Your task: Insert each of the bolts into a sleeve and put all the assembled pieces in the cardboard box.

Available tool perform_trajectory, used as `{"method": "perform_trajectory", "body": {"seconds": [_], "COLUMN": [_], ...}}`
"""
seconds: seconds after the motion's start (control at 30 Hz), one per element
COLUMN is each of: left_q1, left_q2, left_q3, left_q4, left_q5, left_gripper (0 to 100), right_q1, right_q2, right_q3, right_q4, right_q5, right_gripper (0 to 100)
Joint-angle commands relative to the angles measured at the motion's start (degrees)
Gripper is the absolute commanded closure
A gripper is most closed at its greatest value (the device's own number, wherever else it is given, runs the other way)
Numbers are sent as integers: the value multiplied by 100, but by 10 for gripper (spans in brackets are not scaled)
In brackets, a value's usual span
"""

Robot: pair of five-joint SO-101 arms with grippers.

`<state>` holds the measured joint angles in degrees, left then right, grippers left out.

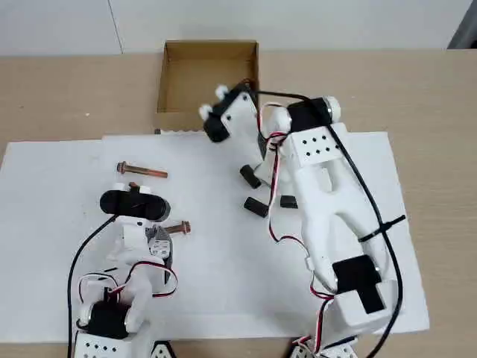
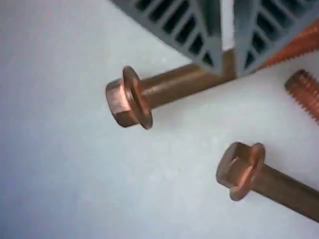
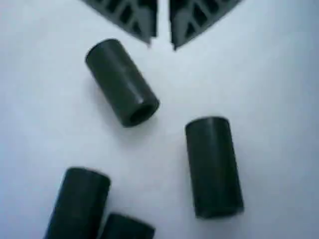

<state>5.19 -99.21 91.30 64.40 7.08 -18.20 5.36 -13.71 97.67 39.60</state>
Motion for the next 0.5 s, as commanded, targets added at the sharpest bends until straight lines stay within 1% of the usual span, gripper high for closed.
{"method": "perform_trajectory", "body": {"seconds": [0.0,0.07,0.2,0.47], "left_q1": [-44,-35,-18,-9], "left_q2": [-35,-35,-35,-35], "left_q3": [-13,-13,-13,-13], "left_q4": [-141,-141,-141,-141], "left_q5": [-26,-26,-35,-44], "left_gripper": [995,995,995,995], "right_q1": [242,338,418,444], "right_q2": [-303,-286,-277,-277], "right_q3": [308,413,695,1442], "right_q4": [101,101,-57,-708], "right_q5": [510,791,1371,1996], "right_gripper": [887,864,856,856]}}
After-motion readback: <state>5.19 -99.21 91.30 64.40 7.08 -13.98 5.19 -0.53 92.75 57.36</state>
